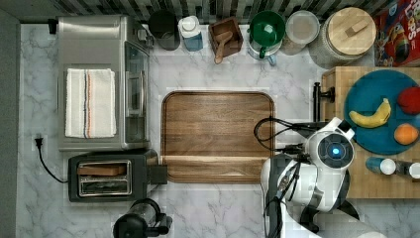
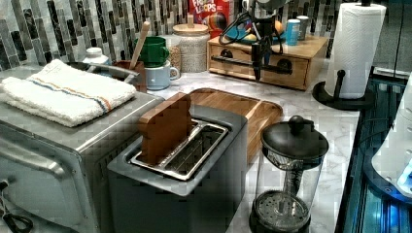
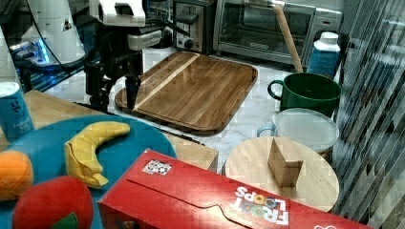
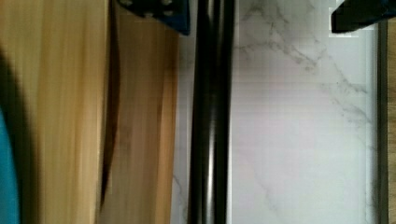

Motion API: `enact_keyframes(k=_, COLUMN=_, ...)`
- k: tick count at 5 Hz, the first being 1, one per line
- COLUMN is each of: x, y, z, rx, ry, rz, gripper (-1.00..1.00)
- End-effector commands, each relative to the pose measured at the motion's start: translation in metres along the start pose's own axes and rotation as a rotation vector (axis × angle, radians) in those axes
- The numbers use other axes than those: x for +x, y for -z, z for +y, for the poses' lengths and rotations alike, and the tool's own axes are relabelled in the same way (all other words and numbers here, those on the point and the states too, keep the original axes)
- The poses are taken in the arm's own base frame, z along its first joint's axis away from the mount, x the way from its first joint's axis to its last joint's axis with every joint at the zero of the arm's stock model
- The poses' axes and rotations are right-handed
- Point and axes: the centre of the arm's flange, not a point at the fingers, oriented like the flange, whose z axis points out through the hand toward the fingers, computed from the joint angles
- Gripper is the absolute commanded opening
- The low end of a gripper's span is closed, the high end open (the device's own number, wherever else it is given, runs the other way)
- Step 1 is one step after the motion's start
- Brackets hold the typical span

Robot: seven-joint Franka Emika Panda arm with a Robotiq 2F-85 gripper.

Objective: Open the drawer.

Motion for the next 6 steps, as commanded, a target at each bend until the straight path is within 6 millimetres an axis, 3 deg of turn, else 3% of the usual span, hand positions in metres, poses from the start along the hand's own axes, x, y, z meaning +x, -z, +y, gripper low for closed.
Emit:
enact_keyframes(k=1, x=0.072, y=0.003, z=-0.017, rx=-0.022, ry=0.002, rz=0.169, gripper=1.00)
enact_keyframes(k=2, x=0.081, y=-0.002, z=-0.028, rx=-0.005, ry=-0.004, rz=0.189, gripper=1.00)
enact_keyframes(k=4, x=0.086, y=0.030, z=-0.082, rx=0.046, ry=-0.048, rz=0.109, gripper=1.00)
enact_keyframes(k=5, x=0.085, y=0.034, z=-0.108, rx=0.057, ry=-0.039, rz=0.144, gripper=1.00)
enact_keyframes(k=6, x=0.093, y=0.022, z=-0.130, rx=0.055, ry=-0.017, rz=0.186, gripper=1.00)
